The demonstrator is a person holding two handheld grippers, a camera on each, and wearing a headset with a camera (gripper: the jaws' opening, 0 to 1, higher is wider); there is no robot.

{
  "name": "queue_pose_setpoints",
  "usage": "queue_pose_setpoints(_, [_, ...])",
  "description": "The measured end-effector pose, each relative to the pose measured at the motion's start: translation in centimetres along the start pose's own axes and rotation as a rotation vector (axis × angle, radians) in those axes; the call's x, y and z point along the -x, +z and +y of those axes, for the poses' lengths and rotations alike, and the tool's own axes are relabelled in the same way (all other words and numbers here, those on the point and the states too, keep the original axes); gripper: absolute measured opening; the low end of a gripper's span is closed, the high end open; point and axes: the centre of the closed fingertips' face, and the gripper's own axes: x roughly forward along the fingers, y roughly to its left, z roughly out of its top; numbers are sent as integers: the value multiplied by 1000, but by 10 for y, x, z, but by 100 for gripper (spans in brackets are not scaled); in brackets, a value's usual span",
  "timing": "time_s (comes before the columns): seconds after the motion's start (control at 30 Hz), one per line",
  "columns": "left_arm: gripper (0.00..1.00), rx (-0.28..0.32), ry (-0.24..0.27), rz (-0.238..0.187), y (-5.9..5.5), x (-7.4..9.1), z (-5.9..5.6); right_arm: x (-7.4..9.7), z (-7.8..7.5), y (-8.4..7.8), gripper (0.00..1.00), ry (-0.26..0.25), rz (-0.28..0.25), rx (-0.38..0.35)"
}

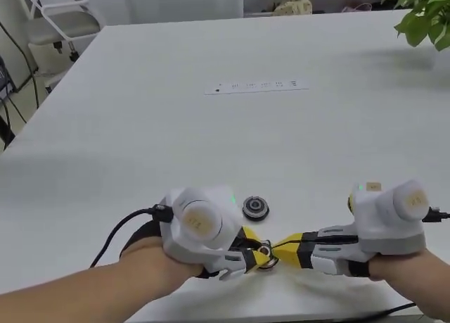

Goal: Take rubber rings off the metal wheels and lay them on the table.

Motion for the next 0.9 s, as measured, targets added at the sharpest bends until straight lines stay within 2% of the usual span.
queue_pose_setpoints(0.5, [7,0,0,-2,1,-1,0,0,4,4,0,19,-18,-2])
queue_pose_setpoints(0.57, [7,0,0,-2,1,-1,0,0,8,7,0,44,-35,-13])
queue_pose_setpoints(0.63, [7,0,0,-3,1,-1,0,0,8,5,0,37,-21,13])
queue_pose_setpoints(0.9, [7,-1,-3,-9,1,-1,0,1,2,4,0,16,-34,-3])
